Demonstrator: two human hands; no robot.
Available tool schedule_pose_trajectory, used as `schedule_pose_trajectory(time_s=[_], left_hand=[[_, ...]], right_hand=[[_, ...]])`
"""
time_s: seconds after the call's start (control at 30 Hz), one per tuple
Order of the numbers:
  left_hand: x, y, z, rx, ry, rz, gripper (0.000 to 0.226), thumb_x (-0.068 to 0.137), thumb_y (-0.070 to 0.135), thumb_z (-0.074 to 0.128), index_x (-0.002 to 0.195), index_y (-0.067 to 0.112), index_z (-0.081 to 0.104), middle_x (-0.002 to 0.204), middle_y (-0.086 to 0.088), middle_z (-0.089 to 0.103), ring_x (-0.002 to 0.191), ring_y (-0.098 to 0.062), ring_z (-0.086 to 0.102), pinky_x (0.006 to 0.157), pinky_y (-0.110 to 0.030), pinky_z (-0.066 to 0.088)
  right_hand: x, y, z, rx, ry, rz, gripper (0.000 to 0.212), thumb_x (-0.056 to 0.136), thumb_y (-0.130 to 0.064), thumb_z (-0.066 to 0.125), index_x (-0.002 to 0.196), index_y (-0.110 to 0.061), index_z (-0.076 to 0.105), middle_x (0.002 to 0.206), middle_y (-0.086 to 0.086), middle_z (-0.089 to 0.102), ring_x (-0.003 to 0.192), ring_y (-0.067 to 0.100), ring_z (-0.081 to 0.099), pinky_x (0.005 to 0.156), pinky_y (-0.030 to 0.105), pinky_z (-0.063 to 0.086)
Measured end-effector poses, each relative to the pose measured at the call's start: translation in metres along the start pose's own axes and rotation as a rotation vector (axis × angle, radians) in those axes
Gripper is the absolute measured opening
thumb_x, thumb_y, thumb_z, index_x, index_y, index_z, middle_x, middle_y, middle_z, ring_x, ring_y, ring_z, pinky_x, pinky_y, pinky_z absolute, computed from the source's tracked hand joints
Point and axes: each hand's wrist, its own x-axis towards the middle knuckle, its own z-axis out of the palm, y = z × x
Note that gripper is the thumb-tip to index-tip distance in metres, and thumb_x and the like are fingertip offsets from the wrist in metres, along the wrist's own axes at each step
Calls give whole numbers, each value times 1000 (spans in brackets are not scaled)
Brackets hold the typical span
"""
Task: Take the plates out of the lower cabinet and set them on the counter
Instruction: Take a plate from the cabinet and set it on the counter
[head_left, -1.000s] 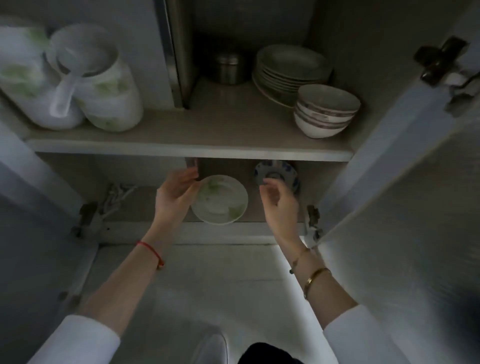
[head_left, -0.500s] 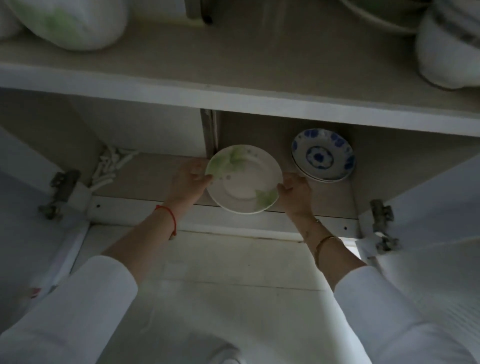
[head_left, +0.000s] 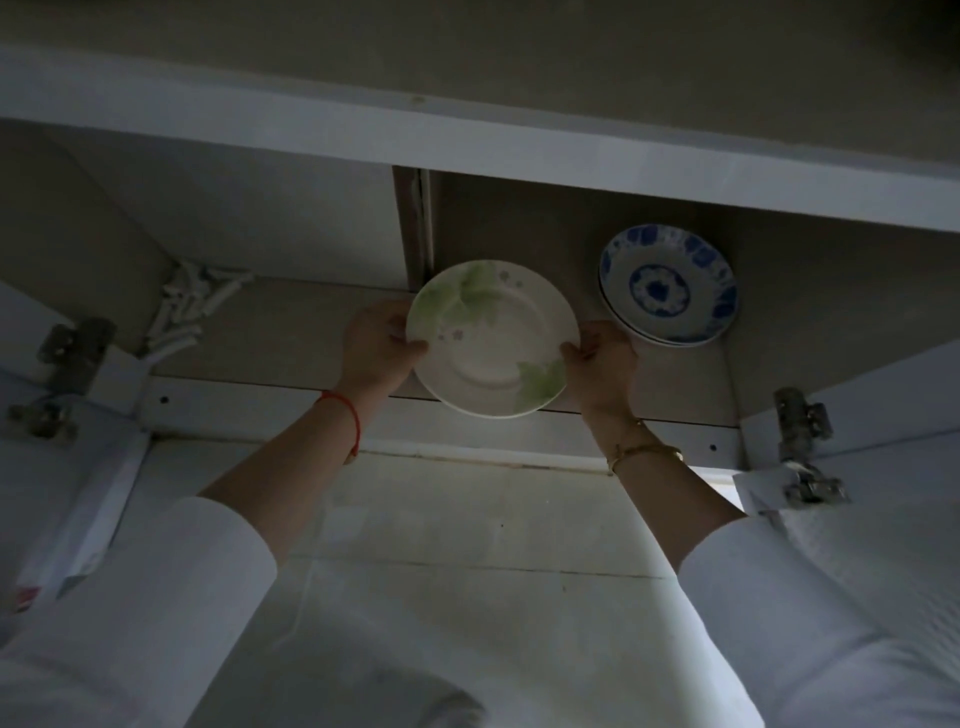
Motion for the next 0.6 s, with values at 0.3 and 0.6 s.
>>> schedule_pose_trajectory(time_s=[0.3, 0.6], left_hand=[[-11, 11, -9, 49, -16, -51, 44, 75, 2, 70, 116, 19, 75, 108, -7, 76, 104, -22, 67, 75, -13, 37], [-68, 44, -49, -265, -14, -205, 40, 81, -6, 65, 111, 19, 69, 91, 6, 67, 85, -16, 65, 71, -21, 60]], right_hand=[[-9, -12, -10, 132, 23, -36, 27, 78, 9, 63, 96, -10, 62, 79, 7, 64, 84, 22, 58, 62, 0, 32], [-60, -26, -50, 288, -19, 155, 17, 85, 9, 48, 97, -2, 51, 85, 6, 54, 86, 22, 54, 74, 28, 46]])
